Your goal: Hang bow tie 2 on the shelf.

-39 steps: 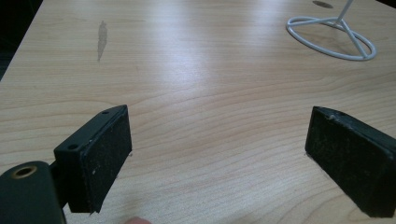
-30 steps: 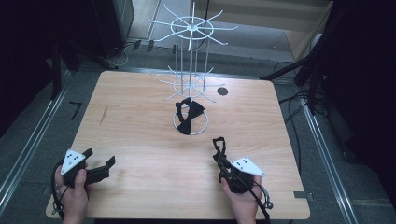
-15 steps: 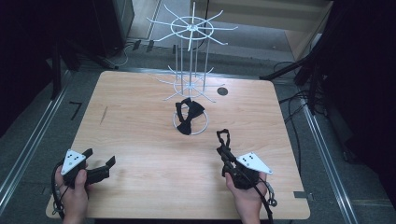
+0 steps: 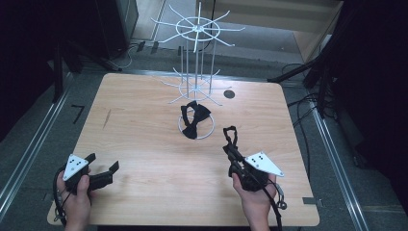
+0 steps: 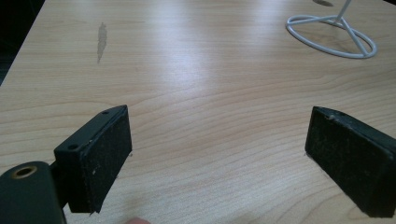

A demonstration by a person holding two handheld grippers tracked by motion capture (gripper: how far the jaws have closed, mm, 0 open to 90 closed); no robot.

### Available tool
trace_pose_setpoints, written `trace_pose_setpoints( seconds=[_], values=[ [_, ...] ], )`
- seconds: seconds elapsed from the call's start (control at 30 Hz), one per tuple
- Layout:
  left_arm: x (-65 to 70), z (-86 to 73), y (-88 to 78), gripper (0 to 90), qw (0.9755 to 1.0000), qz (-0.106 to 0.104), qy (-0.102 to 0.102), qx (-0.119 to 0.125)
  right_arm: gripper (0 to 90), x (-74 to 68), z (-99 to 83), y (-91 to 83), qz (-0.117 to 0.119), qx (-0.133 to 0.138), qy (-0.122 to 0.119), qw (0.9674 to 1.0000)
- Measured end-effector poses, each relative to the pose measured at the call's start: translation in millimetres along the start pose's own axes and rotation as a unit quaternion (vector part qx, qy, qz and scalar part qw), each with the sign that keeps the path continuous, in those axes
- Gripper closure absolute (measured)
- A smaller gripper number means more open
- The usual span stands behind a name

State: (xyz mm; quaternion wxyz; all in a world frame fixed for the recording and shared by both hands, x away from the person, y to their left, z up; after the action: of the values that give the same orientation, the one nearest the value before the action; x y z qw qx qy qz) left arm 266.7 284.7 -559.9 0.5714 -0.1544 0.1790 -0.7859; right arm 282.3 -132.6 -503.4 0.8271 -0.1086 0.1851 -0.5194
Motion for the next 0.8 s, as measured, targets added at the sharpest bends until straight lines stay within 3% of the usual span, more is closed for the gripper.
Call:
trace_pose_setpoints(
  seconds=[0.8],
  values=[
    [-0.2,0.2,0.1,8.1,1.0000,-0.001,-0.004,0.003,80.5,-4.4,43.2,-2.5,-0.001,0.044,-0.003,0.9990]
  ],
)
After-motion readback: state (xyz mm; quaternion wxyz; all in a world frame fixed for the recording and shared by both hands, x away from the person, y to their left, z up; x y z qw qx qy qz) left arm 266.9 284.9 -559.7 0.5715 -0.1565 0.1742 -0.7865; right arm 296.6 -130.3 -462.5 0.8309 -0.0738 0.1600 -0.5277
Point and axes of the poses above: each handheld gripper's, and its own axes: y roughly forward along the jaws, z roughly out of its top, x roughly to its right, the point moved 8 cm from there along y, roughly forward along the jaws, and after that the axes turned 4 degrees about y, right-handed, at the moved point
